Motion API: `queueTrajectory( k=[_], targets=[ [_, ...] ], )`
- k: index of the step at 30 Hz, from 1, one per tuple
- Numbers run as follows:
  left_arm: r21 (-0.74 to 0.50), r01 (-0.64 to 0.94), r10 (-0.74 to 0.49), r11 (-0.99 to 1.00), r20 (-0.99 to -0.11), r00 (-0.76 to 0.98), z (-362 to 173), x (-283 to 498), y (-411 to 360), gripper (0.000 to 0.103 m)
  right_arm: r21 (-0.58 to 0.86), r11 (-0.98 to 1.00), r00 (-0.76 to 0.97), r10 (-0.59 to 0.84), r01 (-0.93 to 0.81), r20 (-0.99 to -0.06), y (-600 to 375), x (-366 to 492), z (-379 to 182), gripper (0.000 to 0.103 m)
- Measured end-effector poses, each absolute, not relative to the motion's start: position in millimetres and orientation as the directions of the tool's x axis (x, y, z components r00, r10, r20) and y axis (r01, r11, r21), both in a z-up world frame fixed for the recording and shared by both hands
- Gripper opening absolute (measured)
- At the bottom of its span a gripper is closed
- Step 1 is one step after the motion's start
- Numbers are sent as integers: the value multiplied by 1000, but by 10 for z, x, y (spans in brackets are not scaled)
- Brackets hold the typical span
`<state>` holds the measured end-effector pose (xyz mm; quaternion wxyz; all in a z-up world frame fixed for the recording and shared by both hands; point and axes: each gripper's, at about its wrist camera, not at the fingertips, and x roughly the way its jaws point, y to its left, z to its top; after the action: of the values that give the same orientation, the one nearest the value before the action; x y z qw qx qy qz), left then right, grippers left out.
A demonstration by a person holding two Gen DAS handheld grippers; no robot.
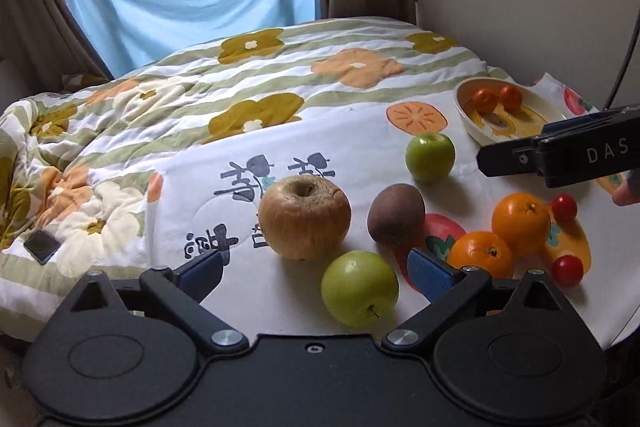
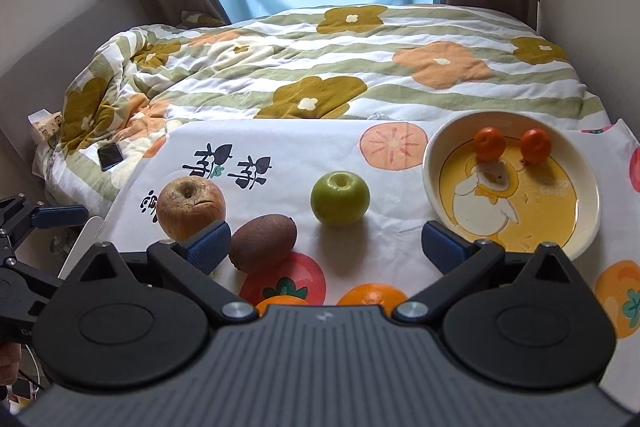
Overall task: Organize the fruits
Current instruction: 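Grasp the green apple with the left tool while the right tool grasps the kiwi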
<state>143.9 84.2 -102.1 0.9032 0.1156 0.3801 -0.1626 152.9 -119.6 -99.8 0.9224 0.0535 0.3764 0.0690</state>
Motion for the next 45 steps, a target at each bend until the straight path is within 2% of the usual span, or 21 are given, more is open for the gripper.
queueTrajectory(
  k=[3,9,11,15,16,17,29,41,45],
  targets=[
    [71,426,-238,902,-741,628,-1182,1493,821,98,146,985,704,165,-88,-691,-1088,1598,-1104,103],
    [28,493,-294,870,-774,562,-1445,1611,802,86,145,985,689,172,-97,-705,-974,1747,-1260,103],
    [15,515,-313,857,-779,543,-1494,1629,779,79,149,984,679,177,-100,-712,-960,1792,-1292,103],
    [-2,538,-334,843,-786,521,-1546,1647,746,70,169,980,657,195,-103,-728,-935,1855,-1343,103],
    [-8,541,-339,841,-788,514,-1556,1652,740,64,173,979,651,200,-106,-732,-926,1867,-1352,103],
    [-13,543,-342,839,-790,509,-1556,1659,725,61,175,979,646,203,-107,-736,-917,1878,-1362,103],
    [-11,549,-346,836,-786,512,-1545,1606,777,61,169,974,599,226,-150,-768,-774,2011,-1498,103],
    [10,493,-296,870,-788,540,-1533,1547,975,61,87,958,561,232,-272,-794,-549,2159,-1653,103],
    [19,475,-279,880,-788,548,-1527,1538,1035,61,86,956,552,234,-281,-800,-552,2198,-1692,95]
  ],
)
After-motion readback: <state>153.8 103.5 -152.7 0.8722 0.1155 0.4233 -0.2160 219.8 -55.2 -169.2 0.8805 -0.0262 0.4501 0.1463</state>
